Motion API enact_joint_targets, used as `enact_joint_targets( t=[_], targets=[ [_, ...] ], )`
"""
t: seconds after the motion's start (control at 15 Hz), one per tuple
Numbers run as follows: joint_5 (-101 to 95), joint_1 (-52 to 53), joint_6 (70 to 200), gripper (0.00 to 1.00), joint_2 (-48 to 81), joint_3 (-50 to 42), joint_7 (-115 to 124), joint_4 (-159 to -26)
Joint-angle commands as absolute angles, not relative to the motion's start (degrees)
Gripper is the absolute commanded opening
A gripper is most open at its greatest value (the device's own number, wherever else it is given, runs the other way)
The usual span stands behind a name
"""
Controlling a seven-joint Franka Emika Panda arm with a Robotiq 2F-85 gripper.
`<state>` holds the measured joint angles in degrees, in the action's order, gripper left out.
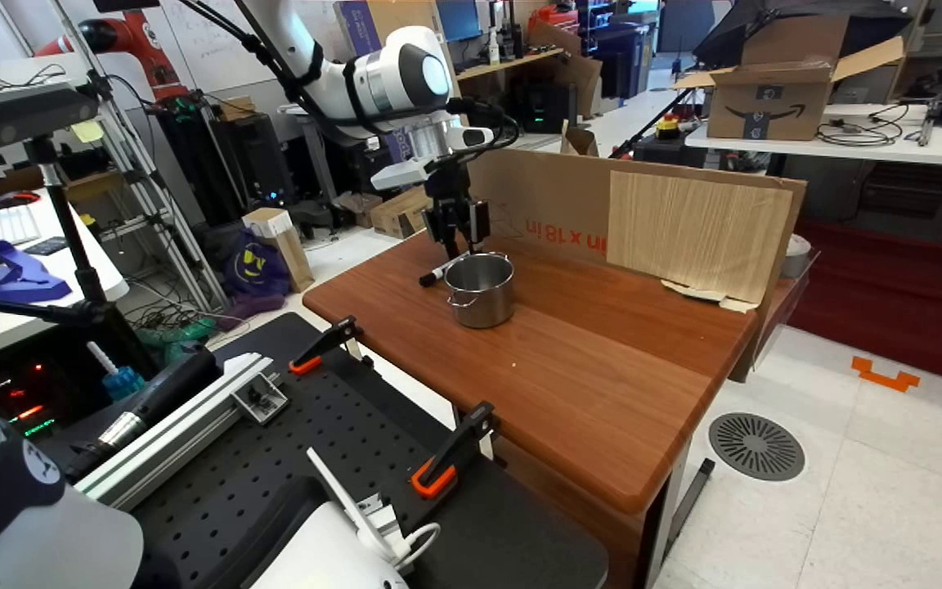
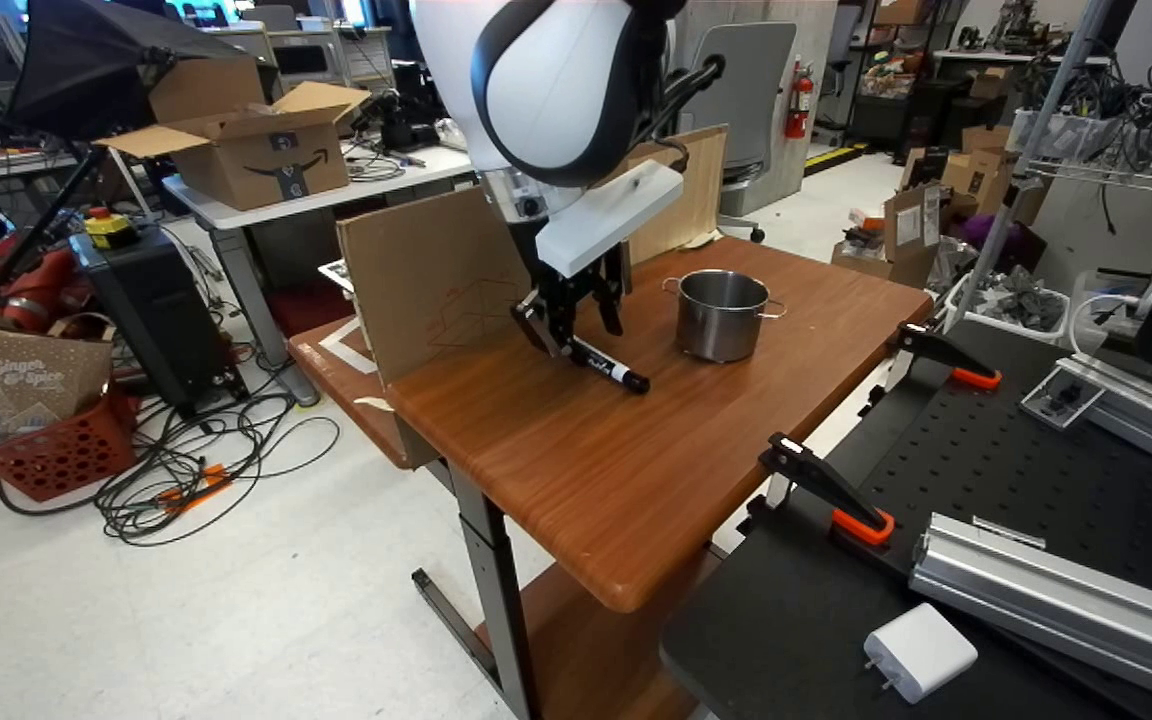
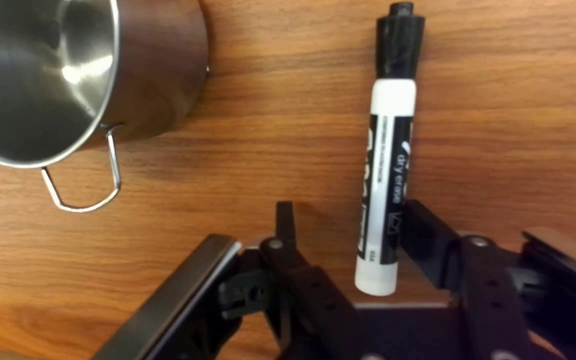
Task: Put the marker in the silver pot
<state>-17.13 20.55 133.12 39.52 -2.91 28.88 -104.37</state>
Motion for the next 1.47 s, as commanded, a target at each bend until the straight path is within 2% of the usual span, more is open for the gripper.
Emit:
enact_joint_targets(
  t=[0.0,0.2,0.27,0.4,0.93,1.4],
  targets=[
    [-18.9,21.9,132.8,0.28,40.6,-4.5,30.2,-102.8],
    [-18.9,21.7,132.9,0.05,39.5,-4.4,29.9,-103.4],
    [-18.8,21.5,133.4,0.01,38.7,-4.3,29.7,-103.9],
    [-18.2,20.9,133.8,0.05,37.0,-3.8,29.0,-104.9],
    [-18.4,18.4,137.2,0.05,23.9,-3.5,29.9,-112.5],
    [-22.2,16.0,152.4,0.05,15.3,-6.5,38.5,-124.7]
  ],
)
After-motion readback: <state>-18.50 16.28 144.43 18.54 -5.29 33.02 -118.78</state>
